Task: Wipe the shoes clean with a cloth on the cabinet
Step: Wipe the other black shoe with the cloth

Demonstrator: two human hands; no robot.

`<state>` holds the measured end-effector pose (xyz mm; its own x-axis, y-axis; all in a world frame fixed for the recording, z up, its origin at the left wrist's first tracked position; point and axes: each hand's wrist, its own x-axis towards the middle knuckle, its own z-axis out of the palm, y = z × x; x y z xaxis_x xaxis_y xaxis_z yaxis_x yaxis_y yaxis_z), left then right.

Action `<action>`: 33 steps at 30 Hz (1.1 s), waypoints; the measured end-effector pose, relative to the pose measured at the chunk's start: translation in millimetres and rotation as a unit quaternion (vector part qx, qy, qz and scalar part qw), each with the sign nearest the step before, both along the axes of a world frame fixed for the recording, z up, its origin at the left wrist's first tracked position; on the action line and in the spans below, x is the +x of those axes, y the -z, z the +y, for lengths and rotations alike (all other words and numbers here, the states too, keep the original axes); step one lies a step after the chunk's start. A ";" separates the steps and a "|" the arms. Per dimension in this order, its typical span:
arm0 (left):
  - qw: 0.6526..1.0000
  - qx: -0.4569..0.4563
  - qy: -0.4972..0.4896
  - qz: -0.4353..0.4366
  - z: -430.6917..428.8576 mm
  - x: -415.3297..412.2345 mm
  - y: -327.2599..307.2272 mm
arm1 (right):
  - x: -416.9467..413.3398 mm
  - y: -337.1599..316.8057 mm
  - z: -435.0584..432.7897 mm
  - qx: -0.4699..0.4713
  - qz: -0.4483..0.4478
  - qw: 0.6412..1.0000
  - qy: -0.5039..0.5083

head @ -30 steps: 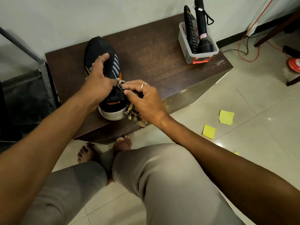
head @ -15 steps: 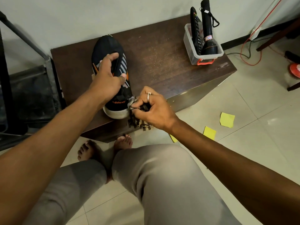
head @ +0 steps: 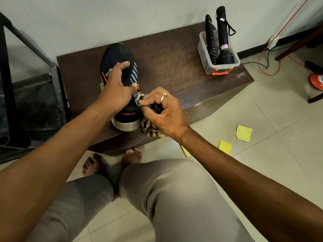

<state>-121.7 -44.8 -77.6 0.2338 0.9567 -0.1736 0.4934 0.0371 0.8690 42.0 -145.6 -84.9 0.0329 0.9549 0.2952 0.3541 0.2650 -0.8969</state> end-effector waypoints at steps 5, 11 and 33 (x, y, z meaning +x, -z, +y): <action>1.000 0.000 -0.004 -0.015 0.5 -1.3 2.5 | 4.8 -7.5 8.2 -0.074 -0.113 0.991 -0.007; 0.989 0.055 -0.097 -0.099 -23.3 -7.3 -24.8 | 17.1 -53.7 2.8 -0.161 -0.112 0.981 0.008; 0.977 0.128 -0.168 -0.025 -183.1 -14.5 -100.9 | 4.1 -167.5 -84.3 -0.146 -0.052 0.987 0.045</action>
